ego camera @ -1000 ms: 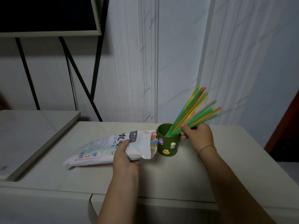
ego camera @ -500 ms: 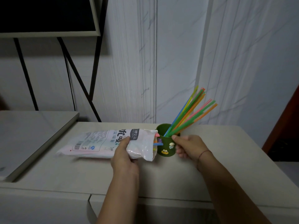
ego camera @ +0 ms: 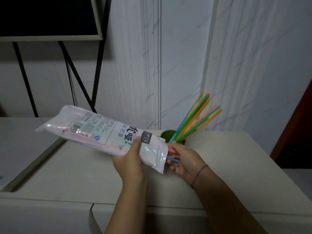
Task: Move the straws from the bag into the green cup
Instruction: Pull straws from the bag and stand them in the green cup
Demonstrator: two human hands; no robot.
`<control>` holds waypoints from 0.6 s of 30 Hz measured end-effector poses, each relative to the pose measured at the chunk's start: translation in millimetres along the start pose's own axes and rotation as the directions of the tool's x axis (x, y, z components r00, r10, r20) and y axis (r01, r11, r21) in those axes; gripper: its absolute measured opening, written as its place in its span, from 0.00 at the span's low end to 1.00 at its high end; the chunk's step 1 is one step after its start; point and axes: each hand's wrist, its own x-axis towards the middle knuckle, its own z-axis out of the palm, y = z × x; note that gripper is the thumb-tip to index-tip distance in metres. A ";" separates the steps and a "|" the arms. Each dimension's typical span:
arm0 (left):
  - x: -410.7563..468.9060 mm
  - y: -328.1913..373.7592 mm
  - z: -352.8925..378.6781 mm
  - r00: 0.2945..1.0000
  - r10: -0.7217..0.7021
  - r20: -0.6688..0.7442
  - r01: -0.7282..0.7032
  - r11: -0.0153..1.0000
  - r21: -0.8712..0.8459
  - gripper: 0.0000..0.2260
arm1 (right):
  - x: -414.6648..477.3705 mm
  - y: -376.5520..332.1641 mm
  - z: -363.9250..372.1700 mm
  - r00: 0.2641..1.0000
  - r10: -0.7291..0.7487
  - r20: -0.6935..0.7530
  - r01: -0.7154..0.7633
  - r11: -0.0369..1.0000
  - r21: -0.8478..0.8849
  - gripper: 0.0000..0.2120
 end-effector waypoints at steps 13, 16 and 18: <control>23.0 -0.6 -11.2 0.923 -0.384 -0.001 0.371 0.891 -0.262 0.23 | -5.6 -25.9 -27.1 0.860 -0.487 -0.150 0.472 0.873 -0.126 0.04; 24.9 -4.1 -12.2 0.904 -0.426 0.037 0.422 0.872 -0.247 0.25 | -7.0 -29.3 -35.0 0.862 -0.482 -0.158 0.476 0.876 -0.076 0.05; 23.7 -7.7 -11.5 0.893 -0.448 0.042 0.445 0.866 -0.226 0.25 | -6.1 -26.1 -32.9 0.892 -0.433 -0.132 0.431 0.901 -0.041 0.05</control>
